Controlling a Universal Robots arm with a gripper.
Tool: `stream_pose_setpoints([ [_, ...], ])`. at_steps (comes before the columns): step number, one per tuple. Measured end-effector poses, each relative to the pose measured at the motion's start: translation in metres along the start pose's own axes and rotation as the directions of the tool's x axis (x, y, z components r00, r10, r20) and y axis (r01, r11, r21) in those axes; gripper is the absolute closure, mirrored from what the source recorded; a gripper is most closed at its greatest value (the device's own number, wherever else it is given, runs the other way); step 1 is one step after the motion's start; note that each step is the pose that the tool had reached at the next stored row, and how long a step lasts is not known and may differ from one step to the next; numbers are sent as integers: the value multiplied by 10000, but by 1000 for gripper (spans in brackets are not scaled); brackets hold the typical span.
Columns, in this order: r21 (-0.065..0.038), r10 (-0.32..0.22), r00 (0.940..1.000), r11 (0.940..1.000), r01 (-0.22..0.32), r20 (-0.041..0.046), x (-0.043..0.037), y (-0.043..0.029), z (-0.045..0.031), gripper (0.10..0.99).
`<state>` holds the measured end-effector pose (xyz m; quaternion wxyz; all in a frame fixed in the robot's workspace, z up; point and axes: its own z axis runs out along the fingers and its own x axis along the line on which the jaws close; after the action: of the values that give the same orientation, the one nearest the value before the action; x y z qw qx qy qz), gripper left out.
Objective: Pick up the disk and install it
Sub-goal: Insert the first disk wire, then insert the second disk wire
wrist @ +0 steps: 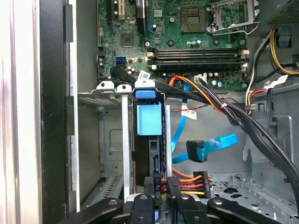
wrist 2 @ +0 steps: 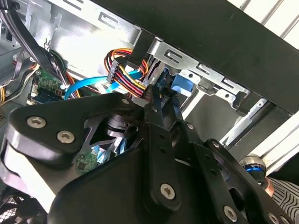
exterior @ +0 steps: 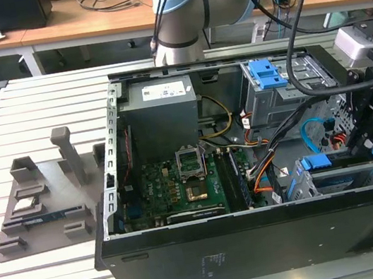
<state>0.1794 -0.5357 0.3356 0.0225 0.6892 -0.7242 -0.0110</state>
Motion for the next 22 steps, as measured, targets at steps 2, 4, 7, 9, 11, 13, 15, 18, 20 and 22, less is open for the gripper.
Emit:
stream_pose_setpoints([
  [2,0,-1,10000,10000,1,-5,-39,10,-178,839],
  [4,0,0,10000,10000,0,-7,-51,16,-276,980],
  [7,0,0,10000,10000,0,-7,-53,21,-384,980],
  [9,0,0,10000,10000,0,-5,-54,21,-385,980],
  [11,0,0,10000,10000,0,-8,-53,21,-387,980],
  [13,0,0,10000,10000,0,-8,-53,21,-387,980],
  [15,0,0,10000,10000,0,-7,-54,21,-387,980],
  [18,0,0,10000,10000,0,-8,-53,21,-387,980],
  [20,0,0,10000,10000,0,-8,-53,21,-387,980],
  [22,0,0,10000,10000,0,-8,-53,21,-388,973],
])
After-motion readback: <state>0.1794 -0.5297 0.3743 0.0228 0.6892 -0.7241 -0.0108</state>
